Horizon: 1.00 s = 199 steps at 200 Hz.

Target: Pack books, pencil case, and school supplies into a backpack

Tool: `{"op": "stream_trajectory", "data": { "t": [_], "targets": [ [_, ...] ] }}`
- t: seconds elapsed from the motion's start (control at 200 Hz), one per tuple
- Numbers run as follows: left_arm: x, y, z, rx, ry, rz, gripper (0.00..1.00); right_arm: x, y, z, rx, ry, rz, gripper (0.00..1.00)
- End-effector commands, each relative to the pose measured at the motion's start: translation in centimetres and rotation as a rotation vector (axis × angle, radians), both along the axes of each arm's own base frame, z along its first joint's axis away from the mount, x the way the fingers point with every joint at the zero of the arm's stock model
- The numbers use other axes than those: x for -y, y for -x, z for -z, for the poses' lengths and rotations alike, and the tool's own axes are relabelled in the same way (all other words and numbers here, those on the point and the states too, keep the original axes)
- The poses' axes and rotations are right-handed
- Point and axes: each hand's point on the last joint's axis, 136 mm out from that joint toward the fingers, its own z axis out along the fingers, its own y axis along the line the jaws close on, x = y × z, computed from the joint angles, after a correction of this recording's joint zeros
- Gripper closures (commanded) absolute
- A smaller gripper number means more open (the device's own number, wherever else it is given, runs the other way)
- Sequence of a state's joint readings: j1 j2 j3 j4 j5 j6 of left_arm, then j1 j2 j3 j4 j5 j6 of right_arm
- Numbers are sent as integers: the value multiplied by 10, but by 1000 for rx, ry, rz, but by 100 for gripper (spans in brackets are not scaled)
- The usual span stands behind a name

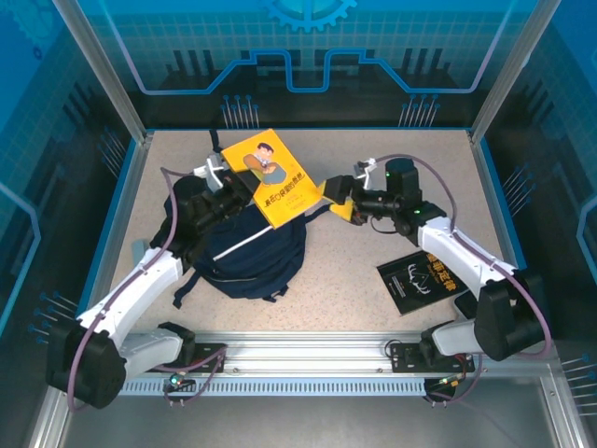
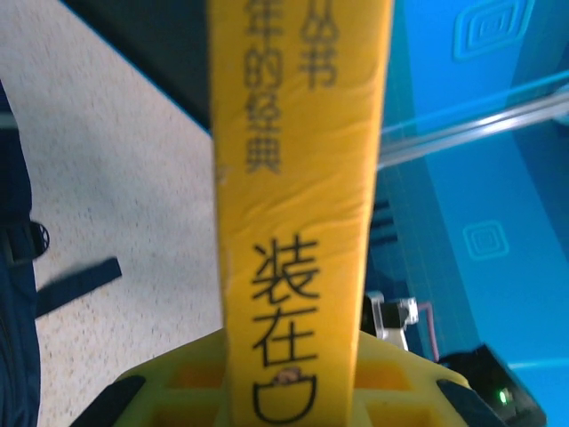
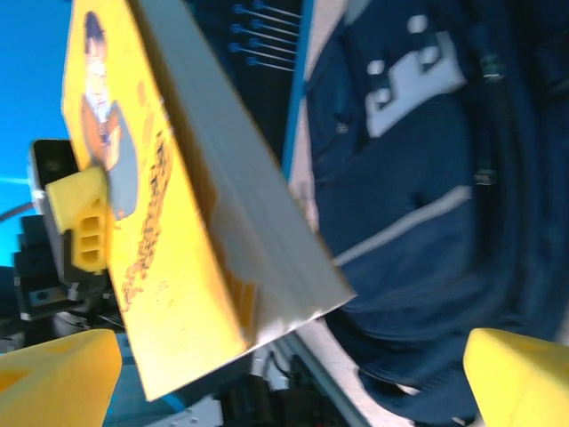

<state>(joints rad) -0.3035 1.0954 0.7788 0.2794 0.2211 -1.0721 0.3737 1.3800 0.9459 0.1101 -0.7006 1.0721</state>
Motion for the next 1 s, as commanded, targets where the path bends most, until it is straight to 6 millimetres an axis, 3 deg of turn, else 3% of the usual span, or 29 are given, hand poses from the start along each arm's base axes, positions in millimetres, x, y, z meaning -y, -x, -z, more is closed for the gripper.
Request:
{"op": "stream_trajectory", "data": {
  "t": [0.0, 0.285, 0.535, 0.63, 0.99],
  "targets": [
    [-24, -5, -20, 57, 32, -142, 91, -27, -7, -26, 31, -136, 15, 0],
    [-34, -8, -28, 65, 120, -207, 91, -82, -8, -18, -65, -300, 9, 0],
    [-36, -6, -27, 56, 149, -216, 91, -93, -12, -8, -88, -371, 49, 2],
    [-37, -4, -24, 44, 147, -221, 91, -92, -10, -1, -97, -363, 59, 11],
    [-37, -4, -14, 18, 145, -222, 91, -94, -12, -14, -74, -412, 77, 55]
  ]
}}
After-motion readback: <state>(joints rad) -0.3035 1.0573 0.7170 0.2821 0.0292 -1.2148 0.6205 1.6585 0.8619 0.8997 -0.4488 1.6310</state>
